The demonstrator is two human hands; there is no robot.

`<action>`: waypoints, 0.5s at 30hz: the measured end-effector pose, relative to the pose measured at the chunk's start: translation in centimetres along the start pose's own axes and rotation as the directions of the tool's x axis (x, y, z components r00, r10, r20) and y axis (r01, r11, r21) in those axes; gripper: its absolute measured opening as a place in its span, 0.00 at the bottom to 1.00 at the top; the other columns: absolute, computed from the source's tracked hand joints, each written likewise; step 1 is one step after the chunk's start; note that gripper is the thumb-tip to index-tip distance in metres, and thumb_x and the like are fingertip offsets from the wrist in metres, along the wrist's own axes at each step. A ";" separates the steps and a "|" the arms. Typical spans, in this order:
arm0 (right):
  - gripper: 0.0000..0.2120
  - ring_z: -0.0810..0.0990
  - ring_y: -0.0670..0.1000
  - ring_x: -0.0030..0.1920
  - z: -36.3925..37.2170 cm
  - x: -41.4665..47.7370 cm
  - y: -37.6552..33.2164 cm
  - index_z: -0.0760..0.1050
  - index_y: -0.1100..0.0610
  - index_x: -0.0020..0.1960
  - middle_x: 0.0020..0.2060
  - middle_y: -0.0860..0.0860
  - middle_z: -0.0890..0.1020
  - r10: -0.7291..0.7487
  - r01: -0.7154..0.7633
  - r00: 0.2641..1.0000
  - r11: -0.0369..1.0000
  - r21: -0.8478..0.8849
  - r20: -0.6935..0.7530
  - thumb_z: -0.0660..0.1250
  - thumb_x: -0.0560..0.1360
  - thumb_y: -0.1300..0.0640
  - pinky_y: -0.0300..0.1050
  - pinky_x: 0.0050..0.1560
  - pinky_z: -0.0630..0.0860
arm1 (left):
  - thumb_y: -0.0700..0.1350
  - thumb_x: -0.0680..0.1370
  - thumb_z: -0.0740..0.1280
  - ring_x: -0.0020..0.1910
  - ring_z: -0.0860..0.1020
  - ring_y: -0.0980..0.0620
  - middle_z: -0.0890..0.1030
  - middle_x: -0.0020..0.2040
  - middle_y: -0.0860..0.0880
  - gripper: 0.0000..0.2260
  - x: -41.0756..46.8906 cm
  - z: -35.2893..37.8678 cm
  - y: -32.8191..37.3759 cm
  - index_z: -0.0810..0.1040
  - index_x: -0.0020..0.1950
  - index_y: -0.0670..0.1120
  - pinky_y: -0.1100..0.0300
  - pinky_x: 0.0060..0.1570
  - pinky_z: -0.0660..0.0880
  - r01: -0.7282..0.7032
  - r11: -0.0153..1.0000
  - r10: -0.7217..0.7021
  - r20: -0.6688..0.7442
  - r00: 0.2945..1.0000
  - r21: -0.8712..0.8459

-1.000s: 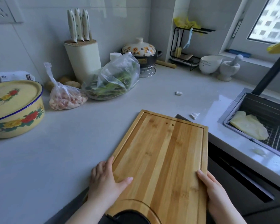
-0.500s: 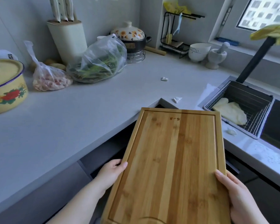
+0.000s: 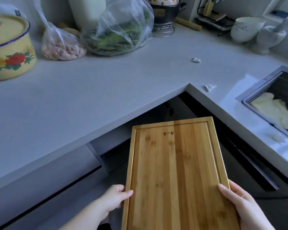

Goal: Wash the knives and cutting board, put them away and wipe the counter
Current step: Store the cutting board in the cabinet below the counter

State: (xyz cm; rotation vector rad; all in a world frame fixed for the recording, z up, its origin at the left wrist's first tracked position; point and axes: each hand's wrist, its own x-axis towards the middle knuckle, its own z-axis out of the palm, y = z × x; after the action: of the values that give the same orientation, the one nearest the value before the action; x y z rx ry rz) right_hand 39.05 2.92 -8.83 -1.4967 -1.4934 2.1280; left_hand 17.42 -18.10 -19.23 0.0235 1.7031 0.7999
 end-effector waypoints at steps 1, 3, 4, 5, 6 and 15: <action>0.31 0.85 0.57 0.39 0.6 1.1 0.4 0.80 0.54 0.52 0.41 0.58 0.86 0.019 -0.019 1.000 0.999 -0.050 0.009 0.81 0.50 0.48 0.50 0.44 0.79 | 0.48 0.77 0.64 0.63 0.72 0.46 0.72 0.66 0.42 0.23 0.7 -0.5 -0.5 0.66 0.68 0.38 0.54 0.62 0.70 0.027 0.999 -0.027 -0.023 0.999 -0.026; 0.27 0.85 0.58 0.40 2.0 3.6 1.1 0.79 0.54 0.53 0.40 0.57 0.86 0.062 -0.060 0.998 0.994 -0.093 0.026 0.80 0.56 0.52 0.52 0.46 0.78 | 0.46 0.77 0.64 0.60 0.74 0.49 0.73 0.65 0.43 0.22 2.7 -1.3 -1.8 0.66 0.67 0.37 0.57 0.58 0.71 0.074 0.993 -0.080 -0.060 0.995 -0.093; 0.19 0.85 0.58 0.39 2.7 5.0 1.4 0.79 0.55 0.55 0.40 0.57 0.86 0.088 -0.085 0.995 0.992 -0.090 0.035 0.75 0.65 0.56 0.52 0.45 0.78 | 0.45 0.78 0.63 0.54 0.75 0.52 0.76 0.60 0.45 0.18 3.5 -1.7 -2.4 0.69 0.64 0.38 0.62 0.50 0.72 0.089 0.989 -0.096 -0.058 0.994 -0.117; 0.12 0.85 0.57 0.37 3.4 6.4 1.7 0.78 0.56 0.54 0.40 0.58 0.86 0.115 -0.112 0.993 0.990 -0.086 0.031 0.69 0.71 0.58 0.51 0.44 0.79 | 0.44 0.78 0.62 0.47 0.75 0.55 0.77 0.53 0.47 0.12 4.3 -2.1 -2.9 0.72 0.60 0.40 0.66 0.42 0.71 0.090 0.985 -0.099 -0.057 0.994 -0.144; 0.08 0.85 0.56 0.36 4.1 7.9 2.1 0.78 0.55 0.53 0.39 0.58 0.86 0.137 -0.135 0.990 0.986 -0.098 0.023 0.65 0.74 0.59 0.50 0.42 0.79 | 0.43 0.79 0.61 0.42 0.73 0.57 0.76 0.47 0.49 0.07 5.2 -2.3 -3.4 0.73 0.54 0.42 0.68 0.36 0.68 0.102 0.979 -0.116 -0.068 0.991 -0.177; 0.04 0.80 0.57 0.42 9.0 20.0 4.5 0.75 0.49 0.47 0.41 0.56 0.82 0.226 -0.213 0.973 0.956 -0.203 0.042 0.63 0.75 0.57 0.47 0.34 0.77 | 0.40 0.78 0.62 0.39 0.74 0.55 0.76 0.40 0.49 0.01 12.5 -5.3 -5.3 0.72 0.49 0.43 0.66 0.37 0.73 0.148 0.929 -0.201 -0.128 0.971 -0.340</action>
State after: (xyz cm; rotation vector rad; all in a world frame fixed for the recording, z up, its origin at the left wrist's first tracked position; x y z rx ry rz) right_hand 23.97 6.93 -24.89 -1.7513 -1.6754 2.2237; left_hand 11.02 -19.48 -32.29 -0.4281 1.6736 0.9613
